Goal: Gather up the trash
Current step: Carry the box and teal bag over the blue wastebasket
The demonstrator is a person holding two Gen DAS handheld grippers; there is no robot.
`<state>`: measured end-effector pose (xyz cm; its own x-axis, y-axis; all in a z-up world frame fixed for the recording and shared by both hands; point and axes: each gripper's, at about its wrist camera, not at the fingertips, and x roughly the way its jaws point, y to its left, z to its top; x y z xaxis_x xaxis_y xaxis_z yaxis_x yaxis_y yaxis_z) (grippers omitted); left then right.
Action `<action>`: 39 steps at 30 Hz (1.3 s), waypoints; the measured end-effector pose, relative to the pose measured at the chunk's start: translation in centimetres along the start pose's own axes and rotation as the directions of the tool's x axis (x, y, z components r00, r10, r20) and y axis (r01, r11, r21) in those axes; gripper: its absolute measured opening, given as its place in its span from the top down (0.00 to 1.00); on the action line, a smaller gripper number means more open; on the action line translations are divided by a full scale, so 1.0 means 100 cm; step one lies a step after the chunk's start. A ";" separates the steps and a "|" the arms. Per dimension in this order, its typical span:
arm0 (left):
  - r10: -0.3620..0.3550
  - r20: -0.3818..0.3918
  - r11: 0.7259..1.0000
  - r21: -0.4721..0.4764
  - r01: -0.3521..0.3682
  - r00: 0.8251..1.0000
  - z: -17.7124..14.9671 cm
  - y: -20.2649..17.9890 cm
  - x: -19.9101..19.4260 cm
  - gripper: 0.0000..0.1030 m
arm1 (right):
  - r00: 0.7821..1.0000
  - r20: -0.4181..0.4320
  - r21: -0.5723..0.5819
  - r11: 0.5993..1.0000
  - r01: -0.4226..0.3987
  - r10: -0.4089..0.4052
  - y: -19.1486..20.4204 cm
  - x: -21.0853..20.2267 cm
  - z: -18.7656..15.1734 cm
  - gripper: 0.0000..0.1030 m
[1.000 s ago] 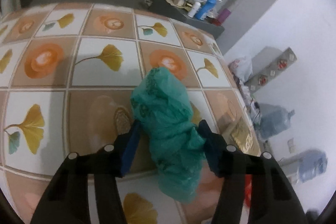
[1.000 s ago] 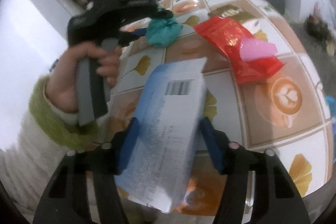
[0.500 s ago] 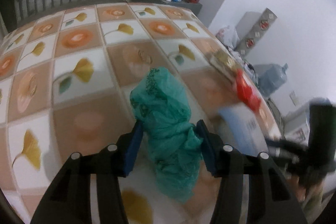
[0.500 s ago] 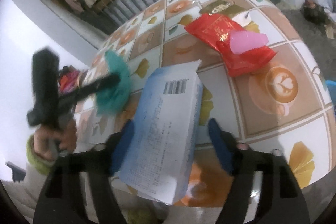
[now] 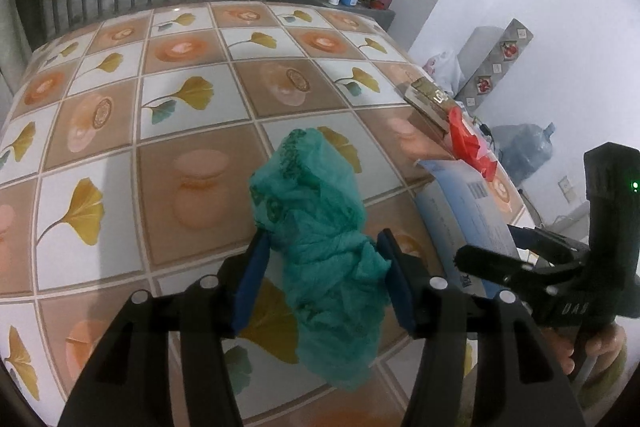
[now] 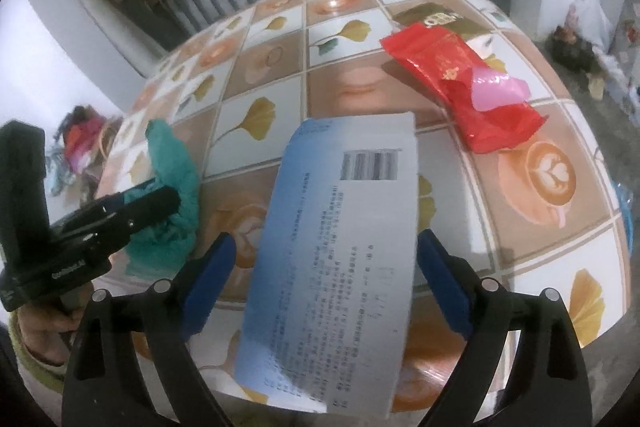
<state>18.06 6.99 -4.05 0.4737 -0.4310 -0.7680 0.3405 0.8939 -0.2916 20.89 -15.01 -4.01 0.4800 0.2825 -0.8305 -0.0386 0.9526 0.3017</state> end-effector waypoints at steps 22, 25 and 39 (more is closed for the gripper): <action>0.078 -0.002 0.996 0.034 -0.078 0.997 -0.005 -0.009 0.015 0.46 | 0.993 0.046 -0.072 0.991 0.109 -0.106 0.004 -0.001 -0.009 0.31; 0.082 0.000 0.996 0.032 -0.082 0.997 -0.007 -0.009 0.014 0.46 | 0.996 0.047 -0.071 0.994 0.081 -0.078 0.001 -0.003 -0.009 0.32; 0.087 0.032 0.996 -0.006 -0.087 0.996 -0.005 -0.004 0.010 0.35 | 0.995 0.036 -0.103 0.990 0.099 -0.095 0.005 -0.002 -0.011 0.24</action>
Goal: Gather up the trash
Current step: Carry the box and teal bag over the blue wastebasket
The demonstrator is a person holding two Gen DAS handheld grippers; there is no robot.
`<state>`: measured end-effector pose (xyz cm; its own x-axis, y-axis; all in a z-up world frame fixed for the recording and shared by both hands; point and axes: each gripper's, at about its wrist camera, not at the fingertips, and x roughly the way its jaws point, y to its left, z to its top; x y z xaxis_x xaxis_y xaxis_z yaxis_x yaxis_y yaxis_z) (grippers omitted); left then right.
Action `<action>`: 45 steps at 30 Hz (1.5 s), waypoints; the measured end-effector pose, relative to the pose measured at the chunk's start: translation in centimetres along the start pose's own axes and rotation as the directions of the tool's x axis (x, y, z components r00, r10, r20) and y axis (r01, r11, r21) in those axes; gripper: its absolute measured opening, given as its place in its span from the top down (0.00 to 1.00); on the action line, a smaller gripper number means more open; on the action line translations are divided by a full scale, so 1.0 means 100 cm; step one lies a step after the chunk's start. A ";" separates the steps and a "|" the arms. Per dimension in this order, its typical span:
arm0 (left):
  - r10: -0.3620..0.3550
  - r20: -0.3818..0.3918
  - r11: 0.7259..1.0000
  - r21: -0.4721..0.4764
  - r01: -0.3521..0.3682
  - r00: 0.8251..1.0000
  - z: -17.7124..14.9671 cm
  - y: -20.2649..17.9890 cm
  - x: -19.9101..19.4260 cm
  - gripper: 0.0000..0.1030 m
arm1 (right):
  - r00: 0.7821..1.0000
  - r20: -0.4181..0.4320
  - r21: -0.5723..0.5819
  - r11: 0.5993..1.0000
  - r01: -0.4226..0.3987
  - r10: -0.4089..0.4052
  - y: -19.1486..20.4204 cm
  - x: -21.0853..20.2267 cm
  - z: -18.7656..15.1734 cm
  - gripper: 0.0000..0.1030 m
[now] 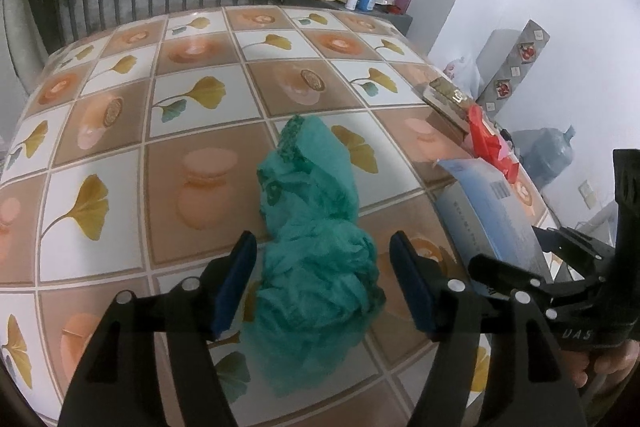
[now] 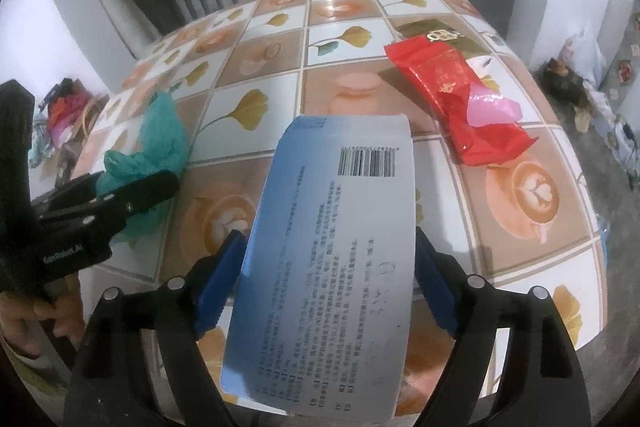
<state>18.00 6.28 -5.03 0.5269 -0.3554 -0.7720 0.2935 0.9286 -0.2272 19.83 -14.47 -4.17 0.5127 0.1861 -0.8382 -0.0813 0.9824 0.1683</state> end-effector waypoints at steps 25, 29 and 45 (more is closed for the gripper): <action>-0.017 0.088 1.000 0.020 0.016 0.996 0.004 -0.003 -0.025 0.52 | 0.994 0.039 0.081 0.991 -0.102 0.099 -0.011 -0.021 -0.005 0.32; -0.036 0.104 0.999 0.038 0.032 0.994 0.009 -0.014 -0.035 0.52 | 0.986 0.089 0.105 0.983 -0.150 0.142 -0.019 -0.038 -0.004 0.32; -0.215 0.105 0.954 0.238 0.185 0.971 0.054 -0.137 -0.042 0.52 | 0.938 0.329 0.317 0.924 -0.215 0.106 -0.122 -0.123 -0.027 0.32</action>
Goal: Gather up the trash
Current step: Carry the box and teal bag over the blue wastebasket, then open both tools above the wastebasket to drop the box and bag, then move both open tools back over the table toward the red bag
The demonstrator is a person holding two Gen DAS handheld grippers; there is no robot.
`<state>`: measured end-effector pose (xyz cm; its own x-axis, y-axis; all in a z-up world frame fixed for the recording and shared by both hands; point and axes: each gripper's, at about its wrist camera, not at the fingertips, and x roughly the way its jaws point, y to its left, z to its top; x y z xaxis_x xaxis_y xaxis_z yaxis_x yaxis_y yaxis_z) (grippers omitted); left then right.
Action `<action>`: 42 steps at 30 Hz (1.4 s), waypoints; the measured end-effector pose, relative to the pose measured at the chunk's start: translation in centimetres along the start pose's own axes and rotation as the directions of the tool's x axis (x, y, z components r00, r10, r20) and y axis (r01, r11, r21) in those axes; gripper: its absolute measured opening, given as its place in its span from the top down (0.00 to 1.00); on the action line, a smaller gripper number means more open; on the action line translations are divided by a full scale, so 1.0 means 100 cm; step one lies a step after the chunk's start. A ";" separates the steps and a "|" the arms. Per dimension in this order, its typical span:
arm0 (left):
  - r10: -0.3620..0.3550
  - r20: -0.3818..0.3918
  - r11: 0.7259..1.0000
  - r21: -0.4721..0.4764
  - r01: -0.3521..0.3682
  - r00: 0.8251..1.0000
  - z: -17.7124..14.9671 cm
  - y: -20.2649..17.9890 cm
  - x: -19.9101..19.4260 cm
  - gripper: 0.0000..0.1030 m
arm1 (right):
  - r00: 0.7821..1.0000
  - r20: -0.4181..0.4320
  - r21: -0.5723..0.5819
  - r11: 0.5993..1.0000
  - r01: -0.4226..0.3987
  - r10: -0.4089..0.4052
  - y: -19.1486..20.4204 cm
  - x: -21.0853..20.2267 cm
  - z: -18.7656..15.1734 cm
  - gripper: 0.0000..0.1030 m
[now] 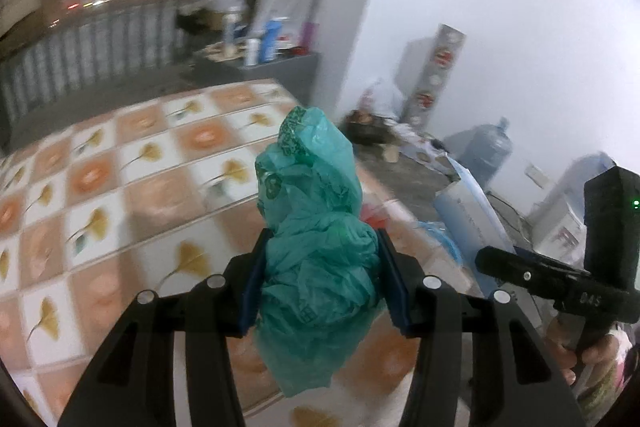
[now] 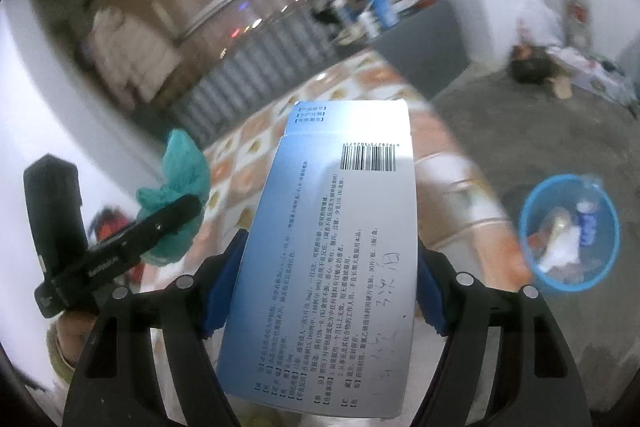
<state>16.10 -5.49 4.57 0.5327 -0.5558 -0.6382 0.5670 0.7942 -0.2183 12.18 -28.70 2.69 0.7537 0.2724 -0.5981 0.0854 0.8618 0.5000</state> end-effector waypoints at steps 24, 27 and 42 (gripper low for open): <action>-0.200 -0.462 0.927 0.195 0.319 0.864 0.051 -0.259 0.299 0.41 | 0.963 0.013 0.715 0.676 0.180 -0.270 -0.319 -0.010 -0.026 0.28; -0.159 -0.448 0.942 0.198 0.271 0.880 0.050 -0.263 0.328 0.13 | 0.953 -0.045 0.739 0.632 0.234 -0.299 -0.340 0.011 -0.027 0.12; -0.198 -0.380 0.952 0.147 0.270 0.904 0.043 -0.226 0.265 0.13 | 0.937 -0.145 0.802 0.516 0.299 -0.318 -0.335 -0.009 -0.111 0.12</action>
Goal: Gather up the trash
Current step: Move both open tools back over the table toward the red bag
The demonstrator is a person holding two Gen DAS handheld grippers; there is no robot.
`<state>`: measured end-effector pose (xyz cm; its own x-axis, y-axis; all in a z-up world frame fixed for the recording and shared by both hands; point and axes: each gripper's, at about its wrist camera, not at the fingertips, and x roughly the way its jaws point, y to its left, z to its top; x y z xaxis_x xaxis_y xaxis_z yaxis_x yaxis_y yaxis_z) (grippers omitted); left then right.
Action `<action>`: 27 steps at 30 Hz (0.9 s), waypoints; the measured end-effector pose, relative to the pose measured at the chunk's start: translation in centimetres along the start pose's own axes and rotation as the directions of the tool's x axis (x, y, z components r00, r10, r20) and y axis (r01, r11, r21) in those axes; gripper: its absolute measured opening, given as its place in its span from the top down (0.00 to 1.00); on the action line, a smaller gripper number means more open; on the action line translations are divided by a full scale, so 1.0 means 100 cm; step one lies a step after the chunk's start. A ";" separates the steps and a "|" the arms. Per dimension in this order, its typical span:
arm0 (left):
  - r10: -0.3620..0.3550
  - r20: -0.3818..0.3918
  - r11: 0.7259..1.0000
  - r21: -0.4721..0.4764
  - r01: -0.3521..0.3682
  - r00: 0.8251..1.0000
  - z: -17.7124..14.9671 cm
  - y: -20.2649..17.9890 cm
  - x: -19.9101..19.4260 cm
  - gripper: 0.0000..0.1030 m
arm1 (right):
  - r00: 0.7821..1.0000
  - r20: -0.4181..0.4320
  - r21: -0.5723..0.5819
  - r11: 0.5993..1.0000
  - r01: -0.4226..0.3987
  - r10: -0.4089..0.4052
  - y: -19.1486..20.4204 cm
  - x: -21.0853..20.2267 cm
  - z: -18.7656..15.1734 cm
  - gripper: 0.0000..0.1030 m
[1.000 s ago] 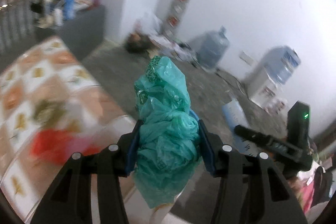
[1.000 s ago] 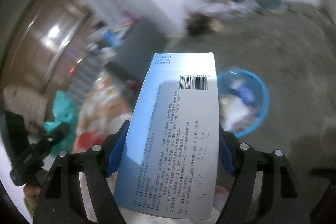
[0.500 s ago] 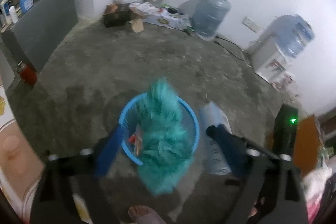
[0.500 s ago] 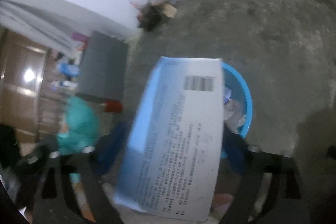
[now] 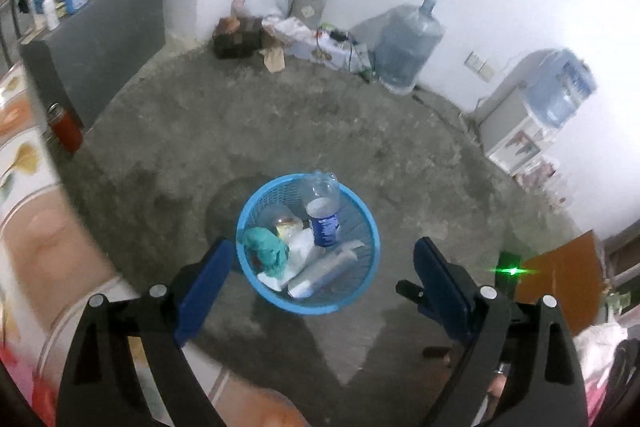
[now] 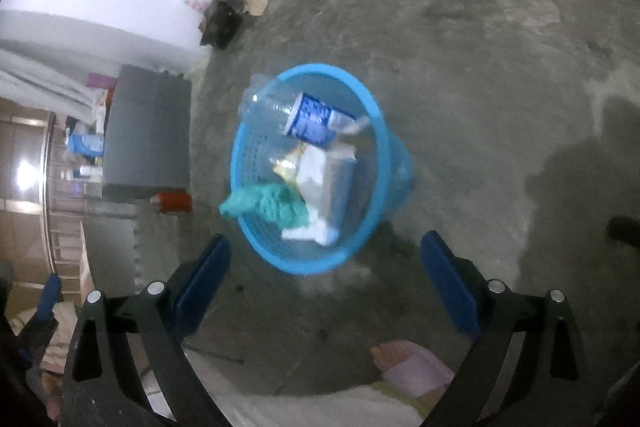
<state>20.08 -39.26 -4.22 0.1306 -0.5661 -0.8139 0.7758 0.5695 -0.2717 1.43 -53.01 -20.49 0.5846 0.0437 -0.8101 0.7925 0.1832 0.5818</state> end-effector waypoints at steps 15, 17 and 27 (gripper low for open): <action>0.216 0.155 0.926 -0.345 -0.152 0.964 -0.176 0.117 -0.168 0.13 | 0.986 0.010 -0.464 0.874 -0.143 0.167 0.141 -0.068 -0.049 0.12; 0.225 0.161 0.901 -0.410 -0.142 0.961 -0.197 0.132 -0.178 0.13 | 0.981 -0.034 -0.529 0.829 -0.179 0.189 0.165 -0.070 -0.066 0.12; 0.199 0.212 0.876 -0.477 -0.077 0.957 -0.226 0.158 -0.202 0.14 | 0.948 -0.239 -0.733 0.601 -0.319 0.212 0.261 -0.060 -0.150 0.14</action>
<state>15.69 -5.34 -3.69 0.4104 -0.5544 -0.7240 0.3750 0.8263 -0.4202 15.98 -33.81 -1.57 0.6805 0.3145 -0.6619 0.1626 0.8159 0.5549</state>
